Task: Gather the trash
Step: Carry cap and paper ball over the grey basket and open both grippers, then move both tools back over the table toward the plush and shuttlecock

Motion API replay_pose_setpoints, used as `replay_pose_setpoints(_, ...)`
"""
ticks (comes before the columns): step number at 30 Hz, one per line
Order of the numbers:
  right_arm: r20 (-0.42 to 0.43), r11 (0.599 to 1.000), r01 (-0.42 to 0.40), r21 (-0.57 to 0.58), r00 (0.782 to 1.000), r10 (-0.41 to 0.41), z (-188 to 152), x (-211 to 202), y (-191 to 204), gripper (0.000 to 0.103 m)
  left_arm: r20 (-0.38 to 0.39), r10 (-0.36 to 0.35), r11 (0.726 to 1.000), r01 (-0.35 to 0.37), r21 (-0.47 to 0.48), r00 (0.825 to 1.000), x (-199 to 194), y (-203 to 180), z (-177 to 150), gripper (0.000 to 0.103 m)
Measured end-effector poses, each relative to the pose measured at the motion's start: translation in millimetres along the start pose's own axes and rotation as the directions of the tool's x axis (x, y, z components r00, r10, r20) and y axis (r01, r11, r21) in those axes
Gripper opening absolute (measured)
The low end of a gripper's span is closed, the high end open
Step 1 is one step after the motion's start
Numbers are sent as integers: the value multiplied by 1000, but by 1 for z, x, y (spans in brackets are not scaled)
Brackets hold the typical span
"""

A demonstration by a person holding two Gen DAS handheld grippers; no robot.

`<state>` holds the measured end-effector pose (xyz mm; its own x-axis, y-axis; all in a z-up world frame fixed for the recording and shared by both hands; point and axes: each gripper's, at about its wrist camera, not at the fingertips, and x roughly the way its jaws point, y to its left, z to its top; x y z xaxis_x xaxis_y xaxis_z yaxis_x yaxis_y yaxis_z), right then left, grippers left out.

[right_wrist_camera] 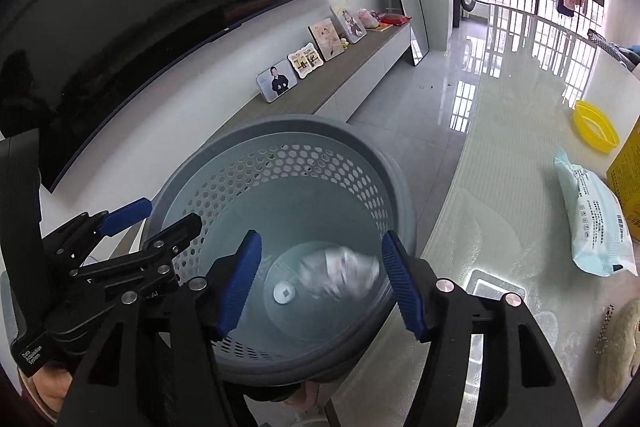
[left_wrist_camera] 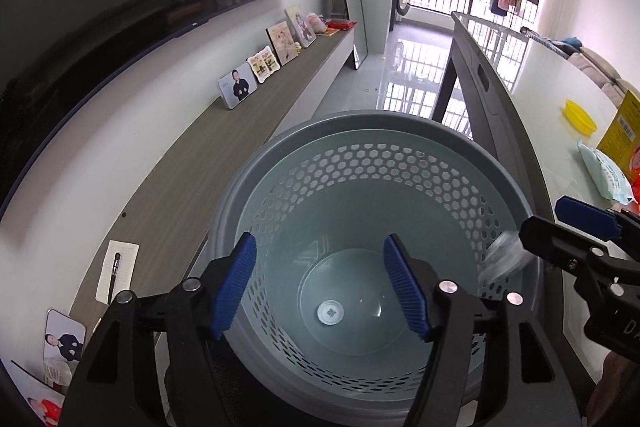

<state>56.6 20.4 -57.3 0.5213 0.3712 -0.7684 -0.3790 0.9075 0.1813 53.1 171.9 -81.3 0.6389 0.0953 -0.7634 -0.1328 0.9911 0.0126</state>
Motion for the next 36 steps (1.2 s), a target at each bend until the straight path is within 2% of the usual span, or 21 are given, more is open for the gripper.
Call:
replay_pose_setpoints(5,-2,1000,0,8,1000,0,-2,-2,-3,60,2,14,1000,-14,-10,1000,-2,1,0,67)
replay_pose_setpoints(7,-4,1000,-4,11,1000,4,-3,-1,-5,60,0,22,1000,-22,-14,1000,-2,1,1,71)
replay_pose_setpoints(16,12,998,-19,58,1000,18,-8,-17,-18,60,11,36,999,-36,-23,999,-5,3,7,77)
replay_pose_setpoints(20,-4,996,0,86,1000,0,-8,-22,-28,60,-3,32,999,-32,-23,999,1,2,9,77)
replay_pose_setpoints(25,27,995,26,93,999,-29,-9,-36,-36,60,18,51,998,-50,-26,999,-1,6,15,77)
replay_pose_setpoints(30,40,991,56,124,997,-62,-12,-50,-48,60,39,36,999,-35,-30,999,-9,4,21,77)
replay_pose_setpoints(36,88,984,66,168,993,-81,-26,-74,-59,60,61,-2,1000,1,16,998,-22,-16,21,77)
